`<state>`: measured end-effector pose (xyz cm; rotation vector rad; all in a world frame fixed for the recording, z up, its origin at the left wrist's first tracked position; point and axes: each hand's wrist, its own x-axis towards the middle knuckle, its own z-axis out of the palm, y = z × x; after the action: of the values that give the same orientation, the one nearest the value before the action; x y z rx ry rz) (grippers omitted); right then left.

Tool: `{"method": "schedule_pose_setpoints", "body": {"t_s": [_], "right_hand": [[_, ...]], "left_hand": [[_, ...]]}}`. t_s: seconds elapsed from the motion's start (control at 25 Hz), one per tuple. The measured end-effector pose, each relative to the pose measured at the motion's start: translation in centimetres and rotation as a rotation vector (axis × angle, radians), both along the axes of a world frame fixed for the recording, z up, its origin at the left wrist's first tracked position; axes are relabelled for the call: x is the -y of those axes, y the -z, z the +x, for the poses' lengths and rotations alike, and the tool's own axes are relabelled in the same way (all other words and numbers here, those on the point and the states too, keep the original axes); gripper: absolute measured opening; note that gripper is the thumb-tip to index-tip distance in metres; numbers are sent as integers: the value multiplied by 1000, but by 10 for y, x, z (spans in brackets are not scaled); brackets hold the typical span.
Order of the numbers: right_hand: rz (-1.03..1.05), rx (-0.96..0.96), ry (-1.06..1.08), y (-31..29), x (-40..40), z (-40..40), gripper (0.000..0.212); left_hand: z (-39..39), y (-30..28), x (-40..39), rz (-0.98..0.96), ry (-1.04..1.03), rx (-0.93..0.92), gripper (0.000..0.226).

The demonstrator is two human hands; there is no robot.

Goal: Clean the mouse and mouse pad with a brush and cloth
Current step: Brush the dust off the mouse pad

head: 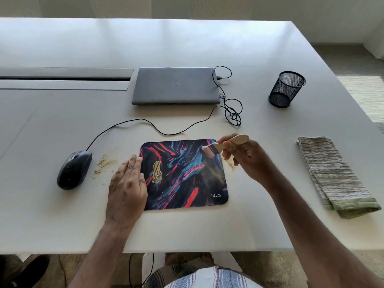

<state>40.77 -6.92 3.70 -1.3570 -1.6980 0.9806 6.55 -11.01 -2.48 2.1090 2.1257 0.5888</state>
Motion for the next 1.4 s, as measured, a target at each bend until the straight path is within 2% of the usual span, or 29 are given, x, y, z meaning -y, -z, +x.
{"method": "schedule_pose_setpoints", "body": {"t_s": [0.12,0.24,0.36,0.48,0.6,0.84,0.96,1.08,1.2,1.32,1.4], "right_hand": [[-44,11,-26,0,1,-5,22],[5,0,-31,0,1,-7,22],[-77,-34,-50,0,1,-10,23],[-35,-25,-32,-3,1,-12,23],[-96,-22,-54,-4,1,-16,25],[-93,-10,-76,-2,0,-17,25],[-9,3,-18,-4,-2,-14,25],[-71,-13,-37,-3,-3,-14,31],[8,5,28,1,-2,-13,27],[-43,6,11,2,0,-15,31],[-1,-3,24,1,0,-16,28]], "left_hand": [[1,0,-1,-1,-2,-1,56],[0,0,0,-6,-1,-1,57],[0,-1,0,-5,-1,0,57],[1,-1,0,-5,3,-2,57],[0,-1,0,-3,3,-2,57],[0,1,-1,15,4,-24,57],[-1,2,-1,9,3,-28,56],[-1,2,-1,7,0,-23,56],[-1,2,-1,1,-2,-24,56],[0,1,0,-1,-3,-19,57],[0,0,-1,-9,-1,-17,57]]}}
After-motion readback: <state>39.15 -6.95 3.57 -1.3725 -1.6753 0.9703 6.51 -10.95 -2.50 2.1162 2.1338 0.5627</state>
